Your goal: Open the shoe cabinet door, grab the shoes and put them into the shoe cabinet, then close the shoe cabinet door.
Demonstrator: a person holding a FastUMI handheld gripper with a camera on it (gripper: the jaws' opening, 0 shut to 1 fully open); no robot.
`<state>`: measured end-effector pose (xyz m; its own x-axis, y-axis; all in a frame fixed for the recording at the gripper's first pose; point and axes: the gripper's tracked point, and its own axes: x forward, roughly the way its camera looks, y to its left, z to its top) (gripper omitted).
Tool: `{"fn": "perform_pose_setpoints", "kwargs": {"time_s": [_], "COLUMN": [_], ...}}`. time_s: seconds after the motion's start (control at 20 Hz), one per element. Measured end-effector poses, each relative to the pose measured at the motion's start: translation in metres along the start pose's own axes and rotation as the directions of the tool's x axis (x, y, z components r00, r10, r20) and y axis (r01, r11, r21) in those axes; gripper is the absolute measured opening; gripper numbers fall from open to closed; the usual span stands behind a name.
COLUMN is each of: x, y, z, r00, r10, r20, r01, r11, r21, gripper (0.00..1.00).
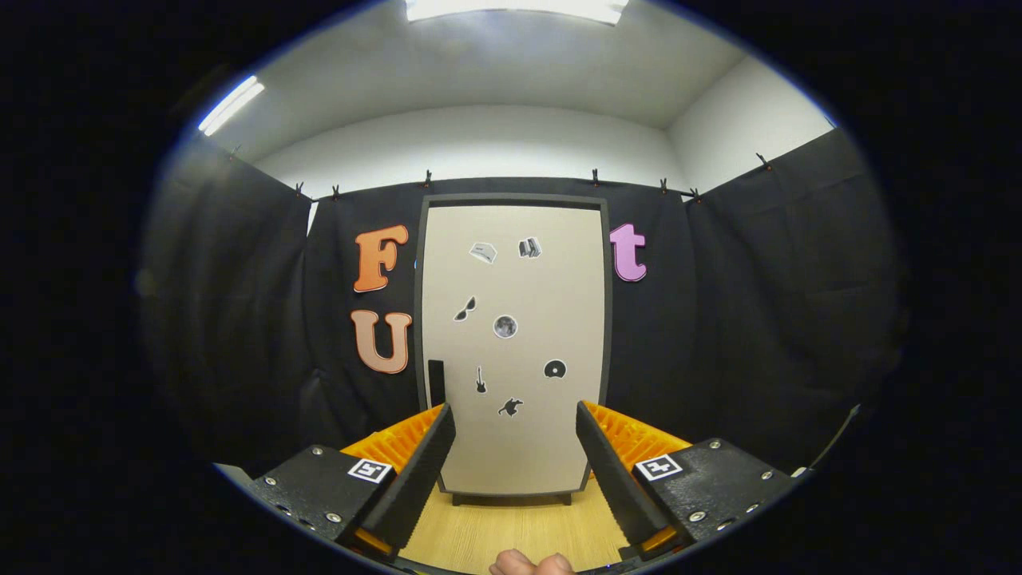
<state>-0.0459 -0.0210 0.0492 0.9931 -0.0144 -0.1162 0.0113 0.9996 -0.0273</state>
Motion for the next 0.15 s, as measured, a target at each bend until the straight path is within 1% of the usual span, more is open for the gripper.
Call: {"fn": "perform_pose_setpoints", "kwargs": {"time_s": [0.15], "x": [-0.007], "y": [-0.0139], "z": [0.0024], "r00": [1.0], "r10": [-0.02], "r20": [0.003], "r01": [0.02], "r11": [1.0], "r21": [0.007], "gripper": [0.95]}}
